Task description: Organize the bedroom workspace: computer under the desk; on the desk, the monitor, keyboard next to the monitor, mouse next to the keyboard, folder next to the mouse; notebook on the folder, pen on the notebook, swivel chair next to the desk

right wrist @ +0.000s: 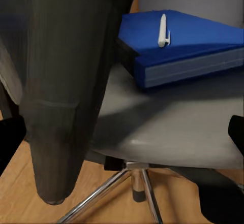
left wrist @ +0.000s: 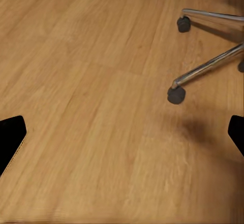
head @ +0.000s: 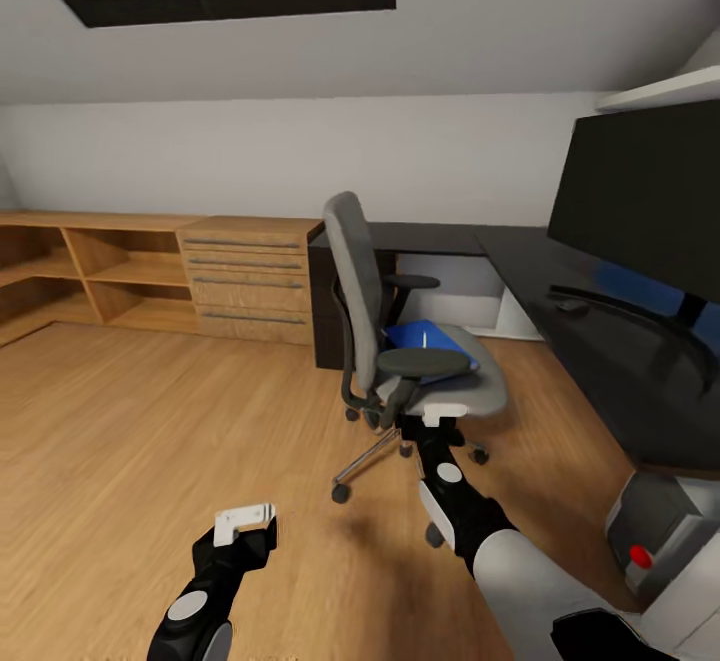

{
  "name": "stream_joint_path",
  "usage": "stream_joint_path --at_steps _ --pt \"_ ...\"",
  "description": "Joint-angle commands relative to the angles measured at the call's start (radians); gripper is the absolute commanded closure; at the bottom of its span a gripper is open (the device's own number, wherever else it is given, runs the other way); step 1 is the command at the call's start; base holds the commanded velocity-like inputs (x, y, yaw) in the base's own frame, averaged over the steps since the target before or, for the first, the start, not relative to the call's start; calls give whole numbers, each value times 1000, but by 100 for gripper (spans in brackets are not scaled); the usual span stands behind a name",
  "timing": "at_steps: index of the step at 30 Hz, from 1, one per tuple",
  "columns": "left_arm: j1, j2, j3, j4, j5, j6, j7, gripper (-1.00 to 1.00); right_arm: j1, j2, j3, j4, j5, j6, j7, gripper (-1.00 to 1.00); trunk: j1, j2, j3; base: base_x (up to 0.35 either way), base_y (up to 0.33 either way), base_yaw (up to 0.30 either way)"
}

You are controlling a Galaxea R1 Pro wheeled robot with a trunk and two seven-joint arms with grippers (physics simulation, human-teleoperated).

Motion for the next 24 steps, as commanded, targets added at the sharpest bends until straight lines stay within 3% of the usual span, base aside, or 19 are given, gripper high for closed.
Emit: stream_joint_path --at_steps 1,11,15,24 --pt "-1 0 -2 -1 10 3 9 -100 -1 0 4 1 0 -2 -8 -100 0 0 -1 0 1 265" --pt "-1 0 -2 -1 10 3 10 -100 -1 0 3 1 0 -1 -8 -100 0 0 1 0 0 239" --pt "-1 0 -2 -1 10 3 9 -100 -1 0 2 1 1 -1 -8 -100 0 0 1 0 14 57" --pt "0 0 -2 -1 9 3 9 -100 -1 0 2 1 1 0 -8 -100 0 0 1 10 193 2"
